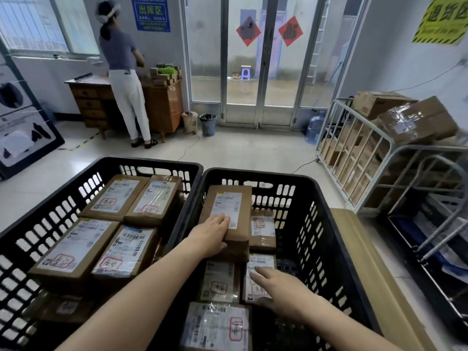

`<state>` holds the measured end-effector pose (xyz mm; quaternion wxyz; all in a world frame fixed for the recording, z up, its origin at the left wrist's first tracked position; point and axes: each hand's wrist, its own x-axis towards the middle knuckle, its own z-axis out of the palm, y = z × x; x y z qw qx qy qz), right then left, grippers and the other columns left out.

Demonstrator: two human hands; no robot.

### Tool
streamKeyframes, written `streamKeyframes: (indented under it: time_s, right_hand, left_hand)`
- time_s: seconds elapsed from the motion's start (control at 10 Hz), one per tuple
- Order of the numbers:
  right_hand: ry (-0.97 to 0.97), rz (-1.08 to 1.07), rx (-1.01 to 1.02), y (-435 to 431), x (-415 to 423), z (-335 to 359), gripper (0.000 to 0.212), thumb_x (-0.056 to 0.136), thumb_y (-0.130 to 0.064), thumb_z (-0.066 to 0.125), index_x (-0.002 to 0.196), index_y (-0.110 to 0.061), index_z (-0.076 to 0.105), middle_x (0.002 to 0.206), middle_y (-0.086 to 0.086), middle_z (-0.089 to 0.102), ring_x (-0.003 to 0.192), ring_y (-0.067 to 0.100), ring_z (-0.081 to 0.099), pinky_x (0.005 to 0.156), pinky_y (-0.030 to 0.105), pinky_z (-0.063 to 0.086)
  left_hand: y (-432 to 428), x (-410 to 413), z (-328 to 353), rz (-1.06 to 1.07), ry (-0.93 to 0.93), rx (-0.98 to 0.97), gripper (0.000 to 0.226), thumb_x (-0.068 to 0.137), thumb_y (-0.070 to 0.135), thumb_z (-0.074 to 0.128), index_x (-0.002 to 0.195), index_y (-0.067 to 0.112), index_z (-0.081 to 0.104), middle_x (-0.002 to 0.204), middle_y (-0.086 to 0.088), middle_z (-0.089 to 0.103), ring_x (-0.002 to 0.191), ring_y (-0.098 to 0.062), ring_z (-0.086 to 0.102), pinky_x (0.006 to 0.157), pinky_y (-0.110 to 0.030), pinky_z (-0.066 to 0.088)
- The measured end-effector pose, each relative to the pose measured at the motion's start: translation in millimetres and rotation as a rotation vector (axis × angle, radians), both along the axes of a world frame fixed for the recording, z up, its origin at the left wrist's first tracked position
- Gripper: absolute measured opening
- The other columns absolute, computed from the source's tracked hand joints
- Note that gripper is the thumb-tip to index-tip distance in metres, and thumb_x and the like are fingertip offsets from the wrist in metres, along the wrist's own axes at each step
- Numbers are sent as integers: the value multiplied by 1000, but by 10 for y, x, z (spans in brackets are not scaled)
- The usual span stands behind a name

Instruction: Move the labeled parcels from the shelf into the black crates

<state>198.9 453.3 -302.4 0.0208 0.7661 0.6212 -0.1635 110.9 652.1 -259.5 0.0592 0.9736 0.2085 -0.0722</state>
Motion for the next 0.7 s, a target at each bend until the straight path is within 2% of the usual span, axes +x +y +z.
streamKeyframes:
  time_s: [0.1,0.4,0.5,0.6,0.7]
  right_hand:
    - [-12,-105,12,9,93,33,56,92,-38,48,141,-18,31,142,3,37,132,24,35,102,38,38]
    - [15,-314,-25,12,144,5,51,91,-37,51,135,-16,38,133,2,48,124,22,44,96,39,43]
    - [12,-336,41,-18,145,77,45,89,-38,51,128,-17,45,127,1,51,118,21,48,92,37,45]
    - [37,-353,101,-105,139,197,45,89,-38,51,129,-20,45,127,-2,51,116,18,49,90,34,46]
    - [45,-380,148,-186,158,263,47,89,-37,52,131,-21,42,130,-1,50,117,18,49,92,34,47]
  left_hand:
    - [20,77,-85,24,-4,12,68,90,24,57,146,15,20,155,-1,19,142,-20,20,103,-42,43]
    - [12,126,-189,58,-3,36,66,91,23,55,146,14,20,155,-5,20,142,-21,21,105,-43,42]
    - [12,137,-113,64,52,84,70,91,31,54,148,17,15,157,-6,15,144,-22,15,115,-41,25]
    - [-63,52,-32,95,71,96,84,88,42,57,150,18,5,159,-10,2,147,-24,1,120,-40,6]
    - [-205,-57,24,87,10,65,90,87,46,57,150,17,0,159,-10,-7,147,-23,-7,119,-38,1]
